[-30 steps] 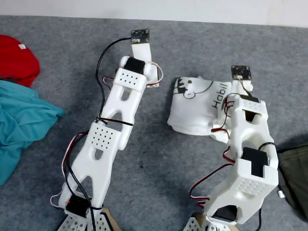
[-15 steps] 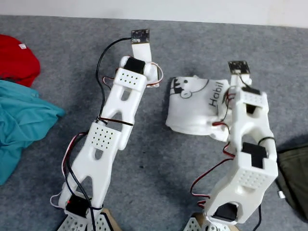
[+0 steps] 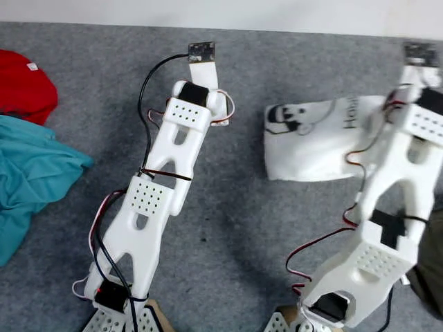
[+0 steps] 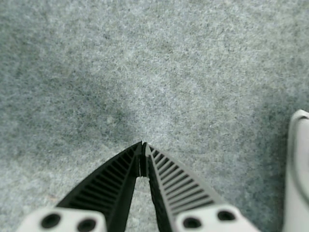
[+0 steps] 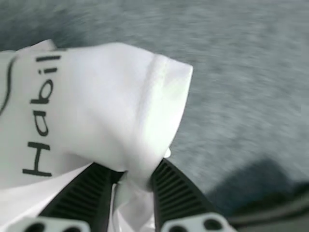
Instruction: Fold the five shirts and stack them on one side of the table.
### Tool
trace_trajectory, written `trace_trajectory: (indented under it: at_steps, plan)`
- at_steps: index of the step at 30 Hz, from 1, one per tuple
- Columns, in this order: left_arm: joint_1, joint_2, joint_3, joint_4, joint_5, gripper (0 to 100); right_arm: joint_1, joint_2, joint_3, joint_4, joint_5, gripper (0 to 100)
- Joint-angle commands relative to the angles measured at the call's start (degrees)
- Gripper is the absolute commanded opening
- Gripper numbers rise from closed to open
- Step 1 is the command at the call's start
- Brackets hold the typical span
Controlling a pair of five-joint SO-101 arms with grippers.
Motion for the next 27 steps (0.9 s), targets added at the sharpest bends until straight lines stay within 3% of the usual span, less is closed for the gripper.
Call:
trace_trajectory:
  at_steps: [1,8,21,27]
  plan:
    - [-0.4,-0.7,-1.4,-0.9,0.1,1,5.1,-0.9,-7.5,3.1,0.8,0.7]
    - [-0.4,-0.7,-1.3,-0.9,0.1,1,4.4,0.0,-5.0,2.6,0.9,0.7]
    - [-0.7,-0.7,-1.4,-0.9,0.1,1,-14.1,0.9,-3.0,-1.3,-3.6,0.7]
    - [-1.7,-0.7,-1.5,-0.9,0.2,1,-15.6,1.4,-2.3,-3.2,-5.6,0.7]
